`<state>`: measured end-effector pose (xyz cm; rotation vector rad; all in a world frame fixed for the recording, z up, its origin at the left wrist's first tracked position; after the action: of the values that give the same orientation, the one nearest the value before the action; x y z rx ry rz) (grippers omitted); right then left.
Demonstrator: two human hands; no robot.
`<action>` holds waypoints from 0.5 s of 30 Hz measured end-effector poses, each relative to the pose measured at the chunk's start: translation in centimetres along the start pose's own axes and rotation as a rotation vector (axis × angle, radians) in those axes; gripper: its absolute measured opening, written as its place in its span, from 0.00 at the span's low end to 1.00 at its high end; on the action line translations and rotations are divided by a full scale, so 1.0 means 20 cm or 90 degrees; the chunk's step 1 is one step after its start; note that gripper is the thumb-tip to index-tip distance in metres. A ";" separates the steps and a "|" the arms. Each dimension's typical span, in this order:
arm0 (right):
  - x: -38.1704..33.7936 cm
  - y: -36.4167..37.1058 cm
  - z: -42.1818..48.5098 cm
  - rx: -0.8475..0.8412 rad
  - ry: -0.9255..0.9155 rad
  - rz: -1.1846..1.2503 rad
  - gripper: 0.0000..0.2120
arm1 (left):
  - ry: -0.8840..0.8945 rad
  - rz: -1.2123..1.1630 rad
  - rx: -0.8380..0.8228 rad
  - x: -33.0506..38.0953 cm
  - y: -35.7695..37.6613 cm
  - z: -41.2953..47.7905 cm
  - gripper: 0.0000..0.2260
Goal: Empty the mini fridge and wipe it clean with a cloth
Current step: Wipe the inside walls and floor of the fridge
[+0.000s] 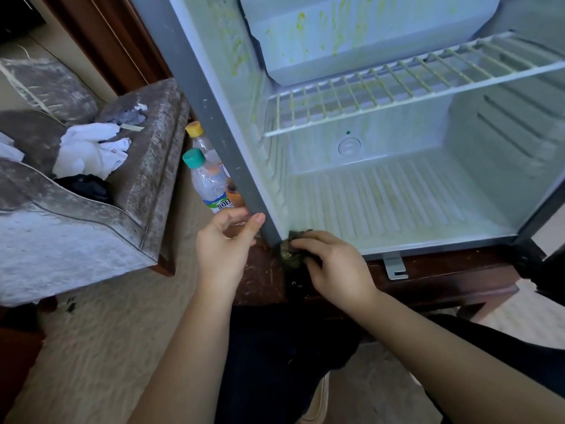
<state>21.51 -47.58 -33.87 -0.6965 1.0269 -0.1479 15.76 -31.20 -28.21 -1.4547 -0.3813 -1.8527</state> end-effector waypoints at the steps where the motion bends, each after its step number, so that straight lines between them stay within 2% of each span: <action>1: -0.04 -0.04 0.02 0.041 -0.015 0.027 0.19 | 0.001 -0.001 -0.001 0.00 0.00 0.00 0.08; 5: -0.16 -0.12 0.08 0.137 -0.066 0.116 0.18 | 0.006 0.000 -0.007 0.02 0.01 -0.01 0.08; 7: -0.14 -0.09 0.06 0.136 -0.069 0.115 0.17 | -0.004 0.008 -0.005 0.00 0.01 -0.01 0.07; 9: -0.07 -0.03 0.03 0.097 -0.072 0.037 0.17 | 0.004 0.032 0.016 0.00 0.00 -0.01 0.07; 11: 0.01 0.03 0.01 0.038 -0.073 -0.084 0.18 | 0.071 0.142 0.073 0.05 -0.03 -0.03 0.12; 13: 0.06 0.03 -0.01 0.018 -0.057 -0.125 0.19 | 0.169 0.258 0.130 0.15 -0.03 -0.08 0.16; 15: 0.10 -0.09 0.01 0.057 -0.020 -0.111 0.19 | 0.258 0.276 0.085 0.22 0.06 -0.14 0.14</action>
<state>23.06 -49.72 -34.26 -0.7045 0.9235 -0.3319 14.24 -35.30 -25.17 -0.9482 0.0130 -1.6713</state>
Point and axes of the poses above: each hand's wrist, its own z-axis towards the middle knuckle, its own y-axis out of the palm, x = y × z, the point moved 7 cm from there along z, towards the middle knuckle, and after that the axes turned 9 degrees about y, right-handed, at the moved point
